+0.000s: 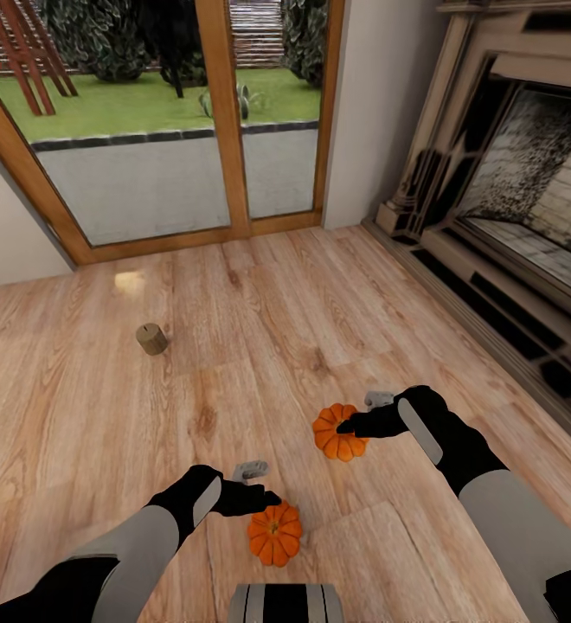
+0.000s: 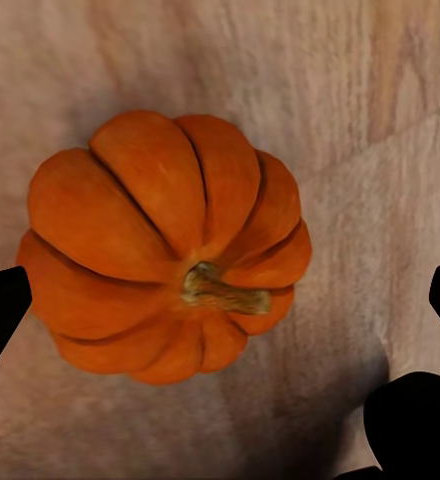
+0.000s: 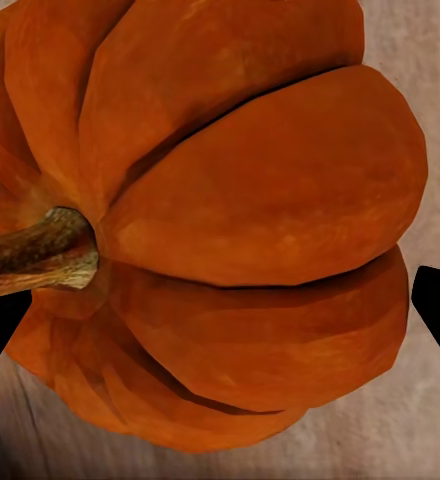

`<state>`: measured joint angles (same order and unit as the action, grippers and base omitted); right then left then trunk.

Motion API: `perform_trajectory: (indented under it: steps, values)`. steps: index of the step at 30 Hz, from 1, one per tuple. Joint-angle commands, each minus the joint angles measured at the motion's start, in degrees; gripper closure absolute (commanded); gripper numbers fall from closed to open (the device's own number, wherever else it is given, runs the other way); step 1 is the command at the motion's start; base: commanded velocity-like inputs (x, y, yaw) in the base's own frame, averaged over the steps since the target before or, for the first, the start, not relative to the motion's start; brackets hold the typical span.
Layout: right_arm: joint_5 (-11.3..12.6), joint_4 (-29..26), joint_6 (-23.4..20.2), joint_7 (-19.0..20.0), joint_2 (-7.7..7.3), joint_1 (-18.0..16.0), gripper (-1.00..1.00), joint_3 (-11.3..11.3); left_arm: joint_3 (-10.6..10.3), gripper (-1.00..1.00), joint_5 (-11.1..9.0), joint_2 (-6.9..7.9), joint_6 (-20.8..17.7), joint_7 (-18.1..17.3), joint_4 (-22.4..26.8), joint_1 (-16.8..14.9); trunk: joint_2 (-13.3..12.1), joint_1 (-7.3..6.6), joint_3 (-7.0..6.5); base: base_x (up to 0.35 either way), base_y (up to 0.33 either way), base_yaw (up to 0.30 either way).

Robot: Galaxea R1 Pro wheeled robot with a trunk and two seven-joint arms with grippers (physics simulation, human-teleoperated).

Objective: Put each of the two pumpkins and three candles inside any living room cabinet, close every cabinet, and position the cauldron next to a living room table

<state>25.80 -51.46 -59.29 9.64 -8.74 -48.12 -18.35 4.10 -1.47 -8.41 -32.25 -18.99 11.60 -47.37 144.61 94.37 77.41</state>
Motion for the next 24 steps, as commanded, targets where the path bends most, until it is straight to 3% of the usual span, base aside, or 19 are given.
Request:
perform_trajectory:
  steps: [1, 10, 17, 24]
  values:
    - [-0.49, -0.03, -0.13, 0.56, -0.05, -0.05, 1.0, -0.11, 0.41, -1.0, -0.14, -0.03, -0.49, 0.13, 0.09, 0.0, 0.03, 0.01, 0.27, 0.0, 0.0, 0.0]
    - [-0.49, 0.01, -0.13, 0.56, -0.05, -0.05, 1.0, -0.11, 0.41, -1.0, -0.05, -0.03, -0.45, 0.92, 0.09, 0.0, 0.06, 0.06, 0.71, 0.0, 0.0, 0.0]
    - [-0.49, 0.04, -0.13, 0.56, -0.05, -0.05, 1.0, -0.11, 0.46, -1.0, -0.1, -0.06, -0.51, 3.62, 0.06, 0.0, 0.06, 0.06, 0.71, 0.0, 0.0, 0.0]
    - [-0.49, 0.04, -0.13, 0.56, -0.05, -0.05, 1.0, -0.11, 0.47, -1.0, -0.11, -0.11, -0.53, 4.38, -0.06, 0.0, 0.16, 0.24, 2.26, 0.0, 0.0, 0.0]
